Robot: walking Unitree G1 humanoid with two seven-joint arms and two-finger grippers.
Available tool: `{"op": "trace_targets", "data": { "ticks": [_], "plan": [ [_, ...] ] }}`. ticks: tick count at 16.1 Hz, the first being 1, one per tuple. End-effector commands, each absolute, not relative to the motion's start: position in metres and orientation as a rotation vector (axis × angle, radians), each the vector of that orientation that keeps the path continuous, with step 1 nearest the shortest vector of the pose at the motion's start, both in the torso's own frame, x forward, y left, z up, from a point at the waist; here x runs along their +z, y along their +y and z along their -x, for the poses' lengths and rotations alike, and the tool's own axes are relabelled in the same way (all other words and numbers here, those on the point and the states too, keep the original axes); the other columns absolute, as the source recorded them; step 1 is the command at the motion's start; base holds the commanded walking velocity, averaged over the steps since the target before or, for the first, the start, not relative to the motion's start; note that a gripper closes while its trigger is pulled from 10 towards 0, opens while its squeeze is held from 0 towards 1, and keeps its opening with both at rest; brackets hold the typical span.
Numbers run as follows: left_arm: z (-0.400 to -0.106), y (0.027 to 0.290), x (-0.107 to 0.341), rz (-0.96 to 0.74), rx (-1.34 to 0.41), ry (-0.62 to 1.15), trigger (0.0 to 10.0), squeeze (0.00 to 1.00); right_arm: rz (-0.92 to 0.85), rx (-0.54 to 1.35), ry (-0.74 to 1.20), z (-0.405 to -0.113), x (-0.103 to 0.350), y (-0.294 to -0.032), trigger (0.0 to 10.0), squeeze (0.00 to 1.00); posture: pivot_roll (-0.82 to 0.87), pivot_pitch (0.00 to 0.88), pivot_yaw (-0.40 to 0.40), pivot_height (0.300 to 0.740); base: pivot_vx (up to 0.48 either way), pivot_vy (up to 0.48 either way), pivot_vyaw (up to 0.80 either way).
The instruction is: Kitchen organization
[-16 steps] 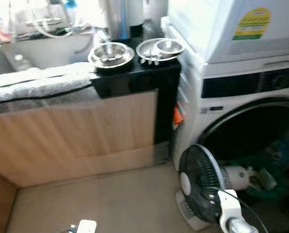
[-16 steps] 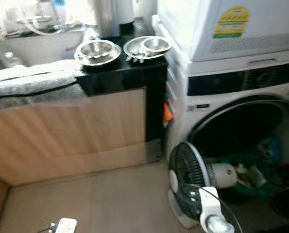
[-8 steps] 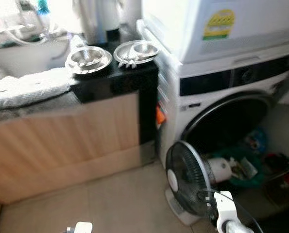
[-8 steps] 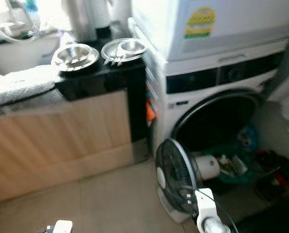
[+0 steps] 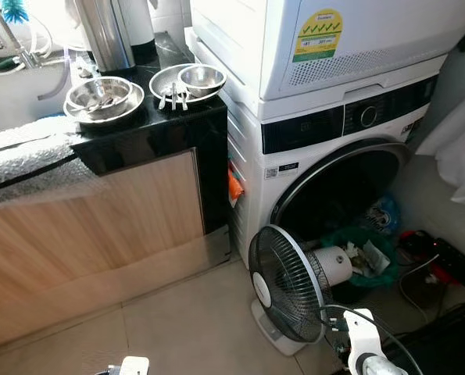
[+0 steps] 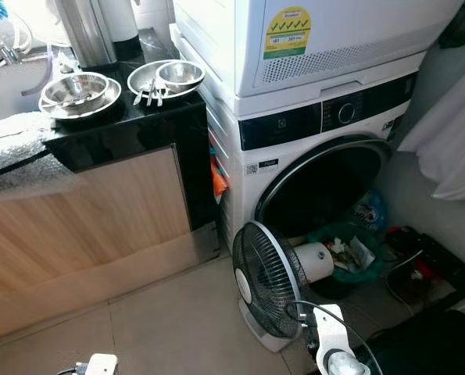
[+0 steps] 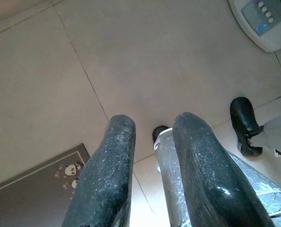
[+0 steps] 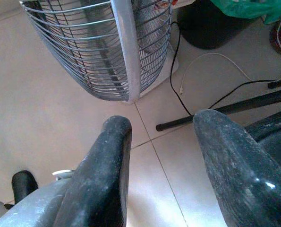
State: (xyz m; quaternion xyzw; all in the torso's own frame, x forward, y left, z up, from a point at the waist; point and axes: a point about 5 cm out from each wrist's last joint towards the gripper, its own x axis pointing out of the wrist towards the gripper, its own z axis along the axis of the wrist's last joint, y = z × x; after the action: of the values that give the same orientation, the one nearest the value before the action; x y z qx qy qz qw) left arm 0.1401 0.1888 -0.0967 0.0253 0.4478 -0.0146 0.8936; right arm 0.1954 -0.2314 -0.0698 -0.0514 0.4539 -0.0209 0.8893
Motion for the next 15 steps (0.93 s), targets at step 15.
{"op": "trace_targets", "data": {
  "ticks": [15],
  "plan": [
    [-0.1341, 0.1962, -0.0978, -0.031, -0.002, 0.941, 10.0, 0.0, 0.08, -0.043, 0.937, -0.1943, -0.0707, -0.2295, 10.0, 0.0, -0.11, 0.03, 0.068, 0.74, 0.0, 0.146, -0.2]
  ]
}}
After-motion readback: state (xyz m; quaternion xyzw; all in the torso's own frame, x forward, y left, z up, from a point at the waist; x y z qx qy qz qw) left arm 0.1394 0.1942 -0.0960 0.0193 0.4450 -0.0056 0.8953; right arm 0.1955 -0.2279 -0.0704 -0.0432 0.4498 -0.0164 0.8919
